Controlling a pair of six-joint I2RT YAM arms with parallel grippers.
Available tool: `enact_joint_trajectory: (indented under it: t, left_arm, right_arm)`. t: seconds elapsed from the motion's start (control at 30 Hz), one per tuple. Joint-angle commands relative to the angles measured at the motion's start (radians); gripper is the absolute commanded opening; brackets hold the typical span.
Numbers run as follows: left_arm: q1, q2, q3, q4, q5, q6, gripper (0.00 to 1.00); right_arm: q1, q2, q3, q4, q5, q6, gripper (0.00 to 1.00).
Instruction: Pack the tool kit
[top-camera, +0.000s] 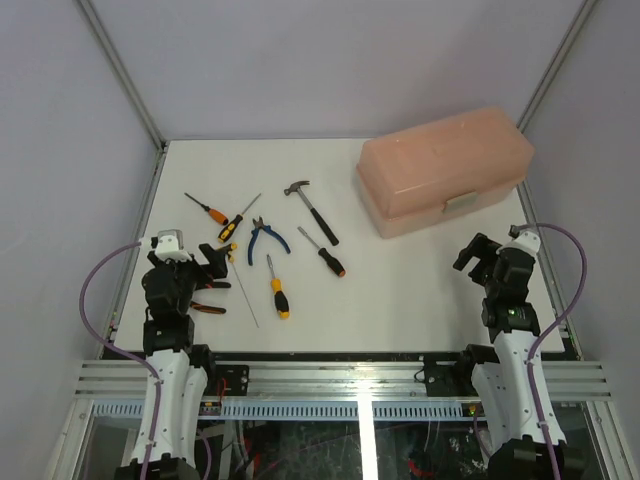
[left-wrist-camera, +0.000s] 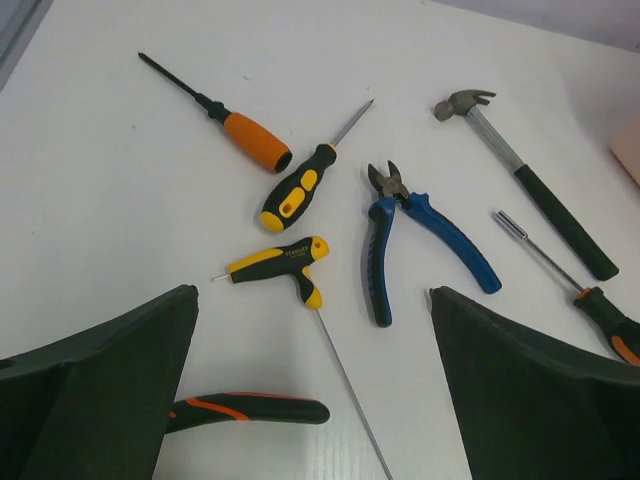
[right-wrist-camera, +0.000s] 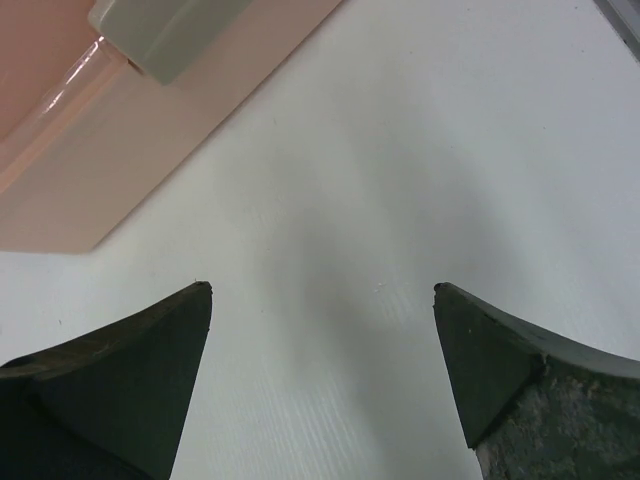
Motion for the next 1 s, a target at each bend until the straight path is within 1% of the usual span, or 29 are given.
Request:
enact_joint_trajectory:
  t: [0.0, 0.13, 0.23, 0.33, 0.43, 0.53, 0.6, 0.73, 0.87, 0.97]
  left_arm:
    - [-0.006, 0.009, 0.095, -0.026, -0.007, -0.012, 1.0]
    - [-0.007, 0.112, 0.214, -0.062, 0.078, -0.027, 1.0]
    - [-0.007, 0.221, 0.322, -0.064, 0.102, -0.058, 1.0]
    - [-0.008, 0.334, 0.423, -0.065, 0.11, -0.084, 1.0]
    - [-0.009, 0.453, 0.549, -0.076, 0.131, -0.099, 1.0]
    - [-0.027, 0.557, 0.639, -0.076, 0.15, -0.122, 1.0]
    - [-0.052, 0.622, 0.691, -0.083, 0.151, -0.135, 1.0]
    - [-0.117, 0.671, 0.734, -0.089, 0.136, -0.158, 1.0]
    - [-0.126, 0.668, 0.72, -0.11, 0.161, -0.16, 1.0]
    - [-0.129, 0.65, 0.697, -0.143, 0.188, -0.149, 1.0]
  right_arm:
    - [0.004, -0.005, 0.111, -0.02, 0.034, 0.043, 0.99]
    - [0.004, 0.051, 0.272, -0.101, -0.06, 0.026, 0.99]
    - [0.004, 0.155, 0.414, -0.092, -0.184, -0.004, 0.99]
    - [0.002, 0.346, 0.654, -0.168, -0.235, -0.013, 0.99]
    - [0.002, 0.553, 0.934, -0.275, -0.204, -0.053, 0.99]
    - [-0.009, 0.72, 1.141, -0.285, -0.172, -0.116, 0.99]
    - [-0.044, 0.83, 1.271, -0.285, -0.187, -0.125, 0.99]
    - [-0.122, 1.043, 1.487, -0.256, -0.257, -0.1, 1.0]
    - [-0.18, 1.196, 1.572, -0.151, -0.34, -0.057, 0.96]
    - [-0.217, 1.331, 1.691, -0.15, -0.406, -0.05, 0.96]
